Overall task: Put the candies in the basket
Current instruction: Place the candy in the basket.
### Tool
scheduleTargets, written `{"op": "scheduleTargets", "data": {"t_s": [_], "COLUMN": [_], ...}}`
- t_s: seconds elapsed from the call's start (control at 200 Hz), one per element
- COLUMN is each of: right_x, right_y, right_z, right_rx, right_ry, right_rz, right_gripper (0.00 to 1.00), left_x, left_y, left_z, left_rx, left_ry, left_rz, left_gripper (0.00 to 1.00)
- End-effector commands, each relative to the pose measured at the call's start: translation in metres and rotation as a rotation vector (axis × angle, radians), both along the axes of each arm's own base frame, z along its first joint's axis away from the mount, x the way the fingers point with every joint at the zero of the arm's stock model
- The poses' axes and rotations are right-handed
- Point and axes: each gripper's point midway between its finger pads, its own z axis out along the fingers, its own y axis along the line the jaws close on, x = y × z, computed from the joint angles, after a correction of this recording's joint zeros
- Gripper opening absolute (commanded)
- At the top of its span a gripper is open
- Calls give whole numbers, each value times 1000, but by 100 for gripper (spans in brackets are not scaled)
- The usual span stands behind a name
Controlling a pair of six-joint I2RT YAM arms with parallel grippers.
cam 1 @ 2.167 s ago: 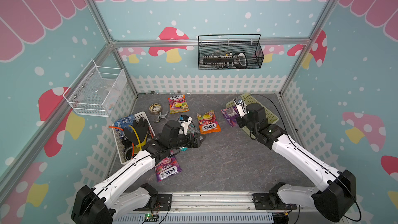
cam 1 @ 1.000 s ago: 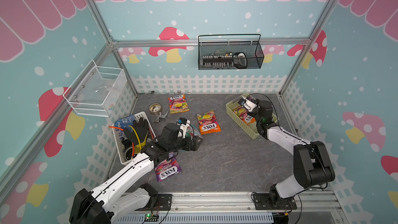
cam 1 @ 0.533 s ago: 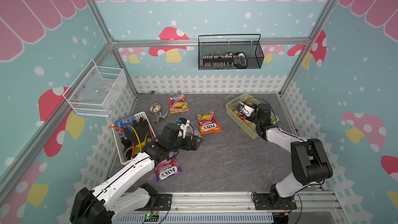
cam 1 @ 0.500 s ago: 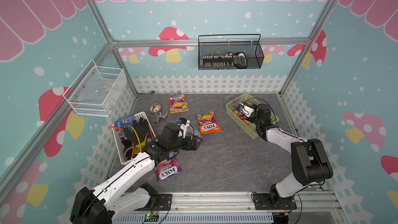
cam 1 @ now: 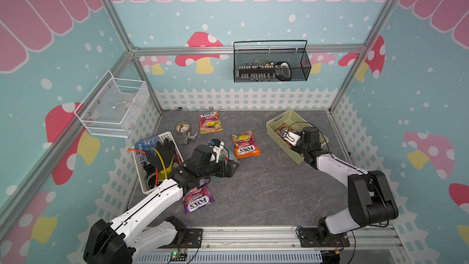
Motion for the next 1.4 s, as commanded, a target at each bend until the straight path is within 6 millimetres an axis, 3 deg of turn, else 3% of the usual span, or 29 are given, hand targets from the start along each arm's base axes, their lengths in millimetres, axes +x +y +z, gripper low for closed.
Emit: {"op": "scheduleTargets", "data": {"t_s": [0.0,0.305,0.575,0.665,0.831,0.976,1.151,1.396], "right_x": [-9,-20,-14,-12,-17,-27,-37,-38], "right_y": [-14,-29,-53,-61,-59,-52,-59,-54], "right_z": [-15,-3,10,5,-7,-1,6,20], "right_rx": [-22,13,99,93,118,153,164,240], "right_ry": [52,55,10,22,92,135,175,168], "right_rz": [-61,-180,-358,-399,-415,-396,-464,-484], "right_gripper": [37,47,51,52,54,58,67,68], "left_x": [-2,-1,-2,-2,-1,0,1,7], "left_y": [3,3,3,3,4,3,2,12], "left_z": [-2,-1,0,1,2,1,0,2], "left_rx": [4,4,0,-2,-3,-3,-6,1], "left_ry": [-9,-14,-20,-22,-27,-25,-19,-35], "left_rz": [-9,-9,-7,-7,-6,-7,-11,41], "left_gripper": [99,99,99,99,99,99,99,99]}}
